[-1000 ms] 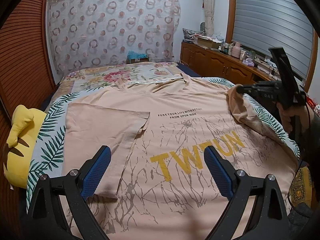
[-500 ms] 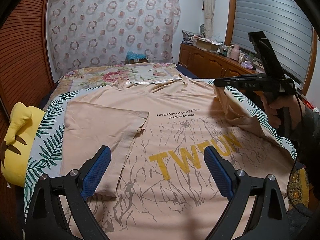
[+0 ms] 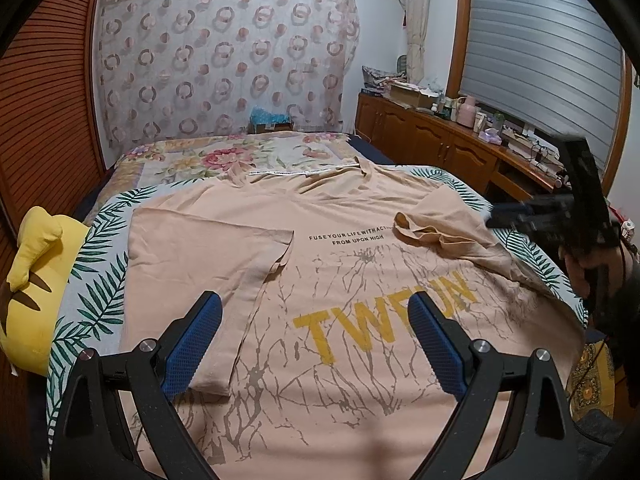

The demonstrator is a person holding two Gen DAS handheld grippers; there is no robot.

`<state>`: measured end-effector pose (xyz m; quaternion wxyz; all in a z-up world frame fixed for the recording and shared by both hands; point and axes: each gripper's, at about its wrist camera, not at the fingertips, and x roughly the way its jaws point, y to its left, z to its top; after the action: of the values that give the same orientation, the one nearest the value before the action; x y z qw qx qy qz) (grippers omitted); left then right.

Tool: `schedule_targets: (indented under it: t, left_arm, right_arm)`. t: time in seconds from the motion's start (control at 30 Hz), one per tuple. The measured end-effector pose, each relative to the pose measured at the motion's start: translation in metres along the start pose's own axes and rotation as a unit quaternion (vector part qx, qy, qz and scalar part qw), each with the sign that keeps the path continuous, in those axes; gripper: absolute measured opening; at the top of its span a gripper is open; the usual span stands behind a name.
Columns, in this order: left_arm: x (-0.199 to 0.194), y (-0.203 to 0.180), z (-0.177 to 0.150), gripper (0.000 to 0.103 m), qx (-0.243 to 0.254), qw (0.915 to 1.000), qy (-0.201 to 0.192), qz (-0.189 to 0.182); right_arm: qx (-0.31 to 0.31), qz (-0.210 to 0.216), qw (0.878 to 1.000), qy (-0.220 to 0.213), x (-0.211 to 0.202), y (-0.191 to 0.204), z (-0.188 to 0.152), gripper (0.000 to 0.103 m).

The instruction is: Fold small clothes

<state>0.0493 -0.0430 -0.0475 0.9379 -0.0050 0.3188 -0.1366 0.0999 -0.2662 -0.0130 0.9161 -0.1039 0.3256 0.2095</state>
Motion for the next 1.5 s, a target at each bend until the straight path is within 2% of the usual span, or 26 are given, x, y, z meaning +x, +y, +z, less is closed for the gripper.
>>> schedule_targets:
  t: [0.03, 0.13, 0.23, 0.3, 0.6, 0.7, 0.87, 1.13, 1.3, 1.47, 1.5]
  left_arm:
    - [0.0, 0.0, 0.0, 0.095, 0.0, 1.0, 0.001, 0.0]
    - [0.005, -0.004, 0.0, 0.095, 0.001, 1.0, 0.006, 0.002]
    - [0.007, -0.005, 0.0, 0.095, 0.001, 1.0, 0.009, 0.002]
    - [0.006, -0.004, -0.001, 0.095, 0.001, 0.9999, 0.011, 0.003]
    - [0.011, 0.005, -0.002, 0.095, -0.002, 0.9999, 0.017, 0.003]
    - [0.01, 0.006, -0.002, 0.095, -0.004, 0.9999, 0.017, 0.003]
    - [0.009, 0.008, -0.005, 0.095, -0.004, 0.9998, 0.018, 0.004]
    - [0.006, 0.017, -0.008, 0.095, -0.008, 0.9998, 0.017, 0.005]
    - [0.002, 0.033, -0.002, 0.095, -0.019, 0.9997, 0.01, 0.01]
    - [0.003, 0.06, 0.009, 0.095, -0.024, 0.9992, 0.006, 0.032]
    - [0.004, 0.066, 0.013, 0.095, -0.024, 0.9991, 0.006, 0.035]
  right_arm:
    - [0.003, 0.001, 1.0, 0.007, 0.0, -0.001, -0.008, 0.046]
    - [0.016, -0.002, 1.0, 0.013, -0.003, -0.003, -0.022, 0.046]
    - [0.02, 0.021, 0.999, 0.018, -0.006, -0.003, -0.032, 0.046]
    - [0.017, 0.03, 0.999, 0.022, -0.005, -0.002, -0.035, 0.046]
    - [0.032, 0.023, 0.998, 0.041, 0.009, -0.01, -0.036, 0.046]
    - [0.028, 0.034, 0.998, 0.039, 0.01, -0.006, -0.036, 0.036]
    - [0.008, 0.073, 0.997, 0.034, 0.004, 0.012, -0.039, 0.035]
    - [-0.01, 0.095, 0.995, 0.041, -0.003, 0.03, -0.05, 0.035]
    - [0.004, 0.083, 0.996, 0.026, -0.012, 0.015, -0.045, 0.035]
    - [0.015, 0.038, 0.999, 0.006, -0.013, -0.011, -0.025, 0.036]
    - [0.018, 0.028, 0.999, 0.005, -0.011, -0.018, -0.02, 0.039]
